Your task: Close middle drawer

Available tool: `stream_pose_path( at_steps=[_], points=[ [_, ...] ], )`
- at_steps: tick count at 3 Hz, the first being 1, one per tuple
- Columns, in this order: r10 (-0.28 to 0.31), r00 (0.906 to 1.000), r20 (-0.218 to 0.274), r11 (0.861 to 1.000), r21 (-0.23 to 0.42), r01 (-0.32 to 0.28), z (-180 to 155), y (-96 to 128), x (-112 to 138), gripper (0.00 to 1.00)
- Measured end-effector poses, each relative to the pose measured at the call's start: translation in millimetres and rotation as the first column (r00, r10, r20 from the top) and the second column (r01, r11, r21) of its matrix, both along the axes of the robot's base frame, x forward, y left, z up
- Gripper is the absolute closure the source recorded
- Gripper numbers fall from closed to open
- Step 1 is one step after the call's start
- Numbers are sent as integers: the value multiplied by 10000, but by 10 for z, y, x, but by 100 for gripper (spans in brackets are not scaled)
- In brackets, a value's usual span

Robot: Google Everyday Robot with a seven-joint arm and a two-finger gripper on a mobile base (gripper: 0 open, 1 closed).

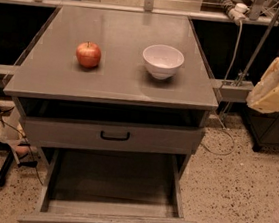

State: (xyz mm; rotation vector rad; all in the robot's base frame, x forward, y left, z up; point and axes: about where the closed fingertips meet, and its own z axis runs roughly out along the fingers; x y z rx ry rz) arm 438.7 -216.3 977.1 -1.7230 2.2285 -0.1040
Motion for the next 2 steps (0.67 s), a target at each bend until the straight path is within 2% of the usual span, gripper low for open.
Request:
stream_pose_path(
  at_steps=[1,2],
  points=[
    [-437,9989,-182,9990,-88,435,-152,-74,-176,100],
    [-991,9917,-822,9948,-300,969,-461,-163,-542,100]
  ],
)
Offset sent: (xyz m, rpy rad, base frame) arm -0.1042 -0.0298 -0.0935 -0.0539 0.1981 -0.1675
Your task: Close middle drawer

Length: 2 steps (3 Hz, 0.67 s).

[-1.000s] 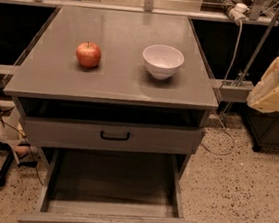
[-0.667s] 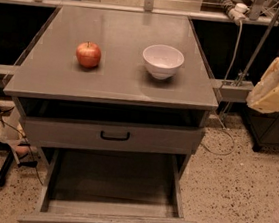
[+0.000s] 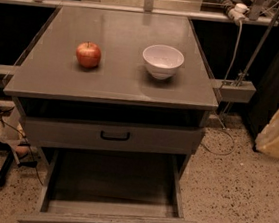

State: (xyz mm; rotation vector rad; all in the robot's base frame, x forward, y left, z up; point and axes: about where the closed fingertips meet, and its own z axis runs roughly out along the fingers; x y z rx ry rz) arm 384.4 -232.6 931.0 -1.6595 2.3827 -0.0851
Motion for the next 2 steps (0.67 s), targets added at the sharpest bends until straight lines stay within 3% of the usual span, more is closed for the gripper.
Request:
stream_pose_path(
  at_steps=[1,2],
  points=[
    [-359,9946,-977,9993,13,362,-486,-22,-349,100],
    [-424,9747,-2195,9991,-55,422,-1091,-30,-646,100]
  ],
)
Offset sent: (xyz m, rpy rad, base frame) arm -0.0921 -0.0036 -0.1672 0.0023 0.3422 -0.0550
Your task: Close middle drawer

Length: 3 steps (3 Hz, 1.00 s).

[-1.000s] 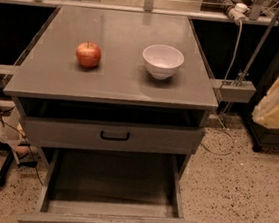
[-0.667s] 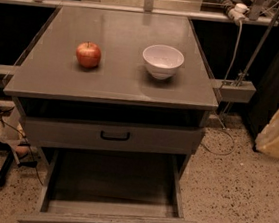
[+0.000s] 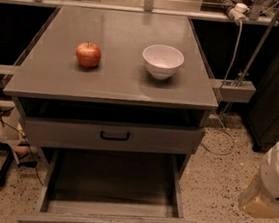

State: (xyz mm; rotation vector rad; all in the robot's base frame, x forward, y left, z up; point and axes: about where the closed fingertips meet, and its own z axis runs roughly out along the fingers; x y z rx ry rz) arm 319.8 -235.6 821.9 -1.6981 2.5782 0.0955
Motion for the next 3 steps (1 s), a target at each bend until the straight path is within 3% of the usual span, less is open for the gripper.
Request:
stream_pose_path(
  at_steps=[1,2,3],
  points=[
    [0,10000,0,10000,0,0,0,0,0,100],
    [-156,9996,-228,9986,510,168,-367,134,-151,100],
    [-538,9970,-555,9912,1183,601,-989,405,-225,100]
  ],
)
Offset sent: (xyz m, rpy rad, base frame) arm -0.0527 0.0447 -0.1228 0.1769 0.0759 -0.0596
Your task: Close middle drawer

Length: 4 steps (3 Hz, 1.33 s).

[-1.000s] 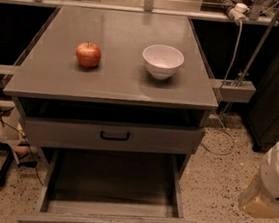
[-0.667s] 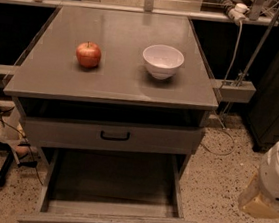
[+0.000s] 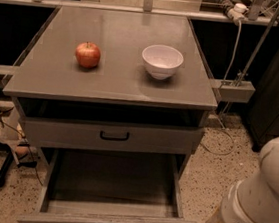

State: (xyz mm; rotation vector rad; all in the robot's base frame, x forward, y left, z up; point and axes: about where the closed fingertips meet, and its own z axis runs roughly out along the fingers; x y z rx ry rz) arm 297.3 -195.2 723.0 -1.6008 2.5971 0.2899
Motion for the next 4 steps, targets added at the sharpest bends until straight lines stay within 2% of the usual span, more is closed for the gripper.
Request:
stream_pose_path(
  at_steps=[1,2,3,4],
  points=[
    [-478,9987,-166,9976,495,485,-501,199,43,100],
    [-478,9987,-166,9976,495,485,-501,199,43,100],
    [-761,9947,-694,9926,894,822,-869,337,-90,100],
    [-1333,9837,-1209,9803,1301,1488,-1459,539,-213,100]
  ],
)
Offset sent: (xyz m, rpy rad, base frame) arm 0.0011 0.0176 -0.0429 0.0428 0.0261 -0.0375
